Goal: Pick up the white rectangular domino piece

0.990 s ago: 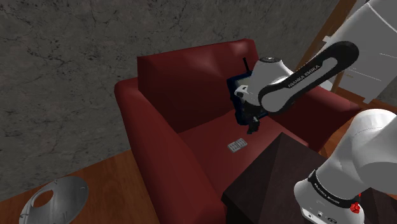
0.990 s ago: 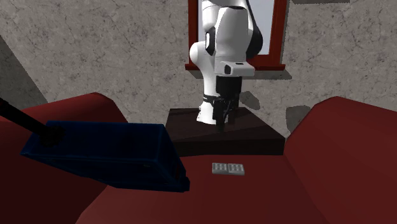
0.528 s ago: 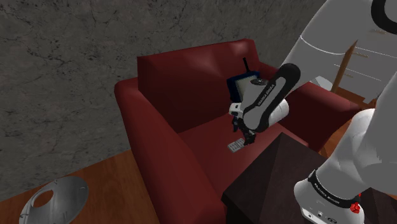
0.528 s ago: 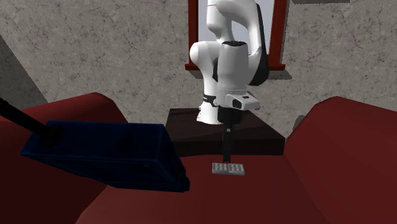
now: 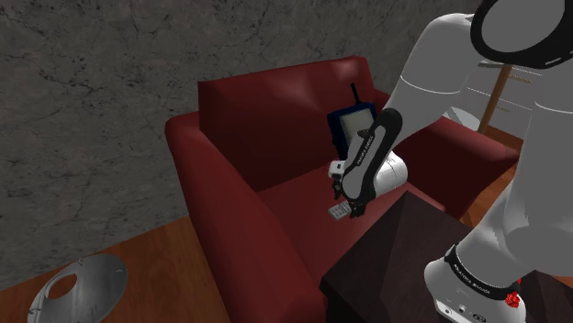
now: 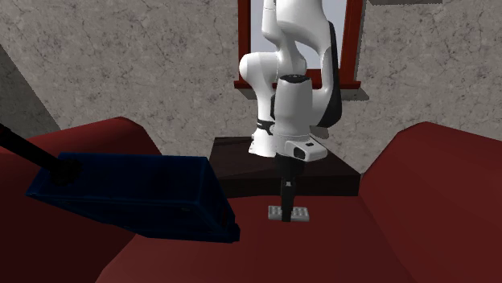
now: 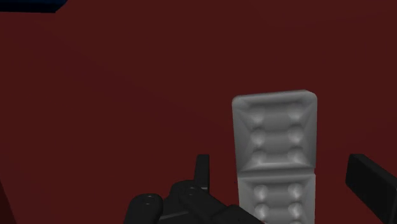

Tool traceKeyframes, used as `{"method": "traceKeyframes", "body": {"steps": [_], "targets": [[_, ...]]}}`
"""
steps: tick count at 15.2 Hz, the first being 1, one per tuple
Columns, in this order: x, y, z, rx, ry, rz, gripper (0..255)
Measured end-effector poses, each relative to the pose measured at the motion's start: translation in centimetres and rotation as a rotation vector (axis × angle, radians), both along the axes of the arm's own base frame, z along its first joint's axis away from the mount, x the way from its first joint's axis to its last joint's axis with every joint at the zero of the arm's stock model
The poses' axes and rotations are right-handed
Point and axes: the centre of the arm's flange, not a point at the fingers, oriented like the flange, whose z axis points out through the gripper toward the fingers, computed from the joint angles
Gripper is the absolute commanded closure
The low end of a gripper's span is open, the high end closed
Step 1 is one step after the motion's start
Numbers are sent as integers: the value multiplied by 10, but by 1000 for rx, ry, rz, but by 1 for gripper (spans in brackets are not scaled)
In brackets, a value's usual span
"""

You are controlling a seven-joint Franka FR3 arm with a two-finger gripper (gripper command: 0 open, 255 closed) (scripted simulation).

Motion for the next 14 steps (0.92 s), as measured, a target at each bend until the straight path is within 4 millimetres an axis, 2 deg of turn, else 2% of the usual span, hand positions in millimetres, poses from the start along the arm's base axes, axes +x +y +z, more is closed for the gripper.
{"method": "traceKeyframes", "body": {"steps": [1,11,14], "targets": [[0,0,-2,0,0,0,255],[0,0,-3,1,-2,0,255],[0,1,7,1,0,1,255]]}}
